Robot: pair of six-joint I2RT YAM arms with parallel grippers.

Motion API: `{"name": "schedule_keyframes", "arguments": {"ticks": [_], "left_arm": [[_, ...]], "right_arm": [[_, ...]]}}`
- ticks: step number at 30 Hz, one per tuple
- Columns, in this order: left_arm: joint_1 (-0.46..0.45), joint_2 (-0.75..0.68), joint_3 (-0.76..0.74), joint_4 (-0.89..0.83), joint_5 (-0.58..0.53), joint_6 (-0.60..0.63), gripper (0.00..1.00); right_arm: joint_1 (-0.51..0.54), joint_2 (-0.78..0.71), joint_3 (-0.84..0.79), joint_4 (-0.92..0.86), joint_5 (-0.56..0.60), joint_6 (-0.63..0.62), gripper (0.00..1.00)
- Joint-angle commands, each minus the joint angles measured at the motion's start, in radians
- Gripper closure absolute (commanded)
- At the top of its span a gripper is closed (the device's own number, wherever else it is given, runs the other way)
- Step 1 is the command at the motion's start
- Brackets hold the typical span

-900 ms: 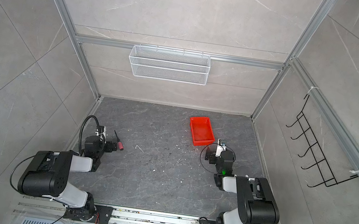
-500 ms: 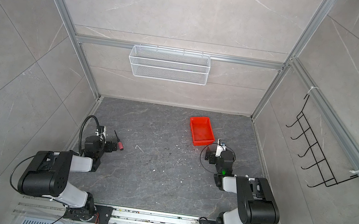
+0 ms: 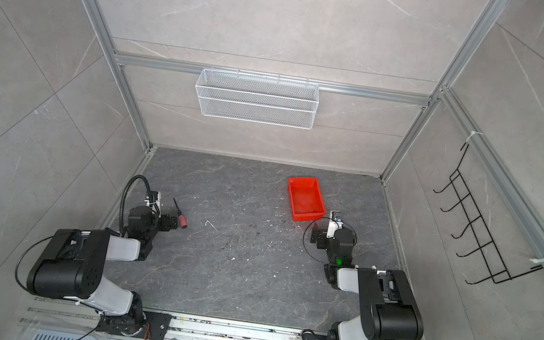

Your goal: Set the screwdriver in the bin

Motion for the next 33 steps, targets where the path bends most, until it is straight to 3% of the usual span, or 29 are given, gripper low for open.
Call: {"name": "schedule_keyframes", "arguments": {"ticks": [1,8,18,26,33], "left_arm": [[-0.004,-0.010,0.020,0.047,0.008,-0.005,0.00],[-0.027,-0.105,-0.008,0.019,-0.021,0.009,0.00],[-0.168,-0.367,0.119,-0.433,-0.218,-0.068,0.00],[-0.210,-0.348,0.259,-0.749,-0.242,-0.417,0.00],[-0.208,-0.280,0.325,-0.876,-0.283,-0.584,0.00]], "right_arm": [[0.005,-0.003,0.005,0.010,-0.015,0.009,0.01],[0.006,-0.159,-0.007,-0.094,-0.008,0.004,0.01],[0.044,-0.438,0.041,-0.370,-0.090,0.049,0.01],[0.305,-0.481,0.155,-0.519,-0.086,-0.027,0.01],[0.548,-0.409,0.263,-0.545,-0.061,-0.054,0.01]]}}
